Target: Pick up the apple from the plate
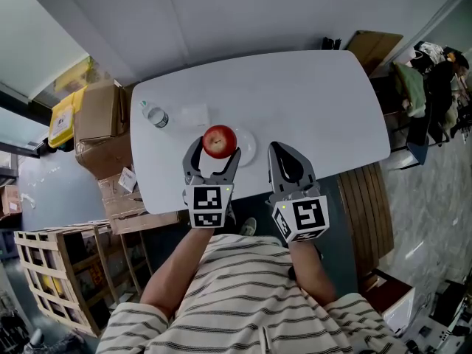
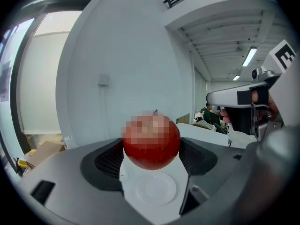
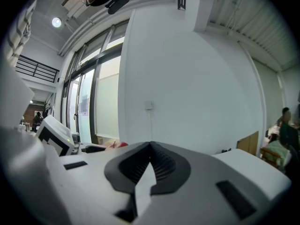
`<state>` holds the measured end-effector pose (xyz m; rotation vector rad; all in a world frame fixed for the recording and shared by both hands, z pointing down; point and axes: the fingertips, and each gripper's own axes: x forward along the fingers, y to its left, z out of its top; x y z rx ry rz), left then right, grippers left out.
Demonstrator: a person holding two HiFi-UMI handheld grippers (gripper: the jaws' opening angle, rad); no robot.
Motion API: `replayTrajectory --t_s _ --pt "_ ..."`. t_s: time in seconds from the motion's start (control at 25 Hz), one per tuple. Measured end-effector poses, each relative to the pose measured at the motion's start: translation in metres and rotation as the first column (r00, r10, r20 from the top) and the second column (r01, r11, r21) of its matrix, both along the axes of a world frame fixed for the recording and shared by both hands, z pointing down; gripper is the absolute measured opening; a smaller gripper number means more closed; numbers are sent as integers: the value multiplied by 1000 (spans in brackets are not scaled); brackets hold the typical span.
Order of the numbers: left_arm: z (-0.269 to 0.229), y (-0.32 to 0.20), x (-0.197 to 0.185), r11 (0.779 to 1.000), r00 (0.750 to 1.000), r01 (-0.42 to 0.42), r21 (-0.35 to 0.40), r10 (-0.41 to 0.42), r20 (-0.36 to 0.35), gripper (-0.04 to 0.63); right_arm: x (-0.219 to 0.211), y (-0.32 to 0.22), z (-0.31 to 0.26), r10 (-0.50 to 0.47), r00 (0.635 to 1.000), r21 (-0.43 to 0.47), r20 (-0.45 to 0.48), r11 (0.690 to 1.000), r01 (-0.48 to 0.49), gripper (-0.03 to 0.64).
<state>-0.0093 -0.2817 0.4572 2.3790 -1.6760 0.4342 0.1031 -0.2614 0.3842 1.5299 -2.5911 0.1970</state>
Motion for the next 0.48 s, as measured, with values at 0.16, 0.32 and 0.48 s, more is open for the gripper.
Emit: replayTrajectory --t_s 0.16,0.32,0.48 --pt "-17 2 4 999 1000 0 43 0 5 380 0 1 -1 -1 1000 6 -10 1000 1 5" --pt "-27 3 2 999 1000 17 45 -16 -21 379 -3 1 -2 -4 1000 7 -13 1000 4 5" --pt "-40 5 -2 998 998 41 57 -38 -47 379 -4 1 -6 -1 1000 19 -15 1000 2 5"
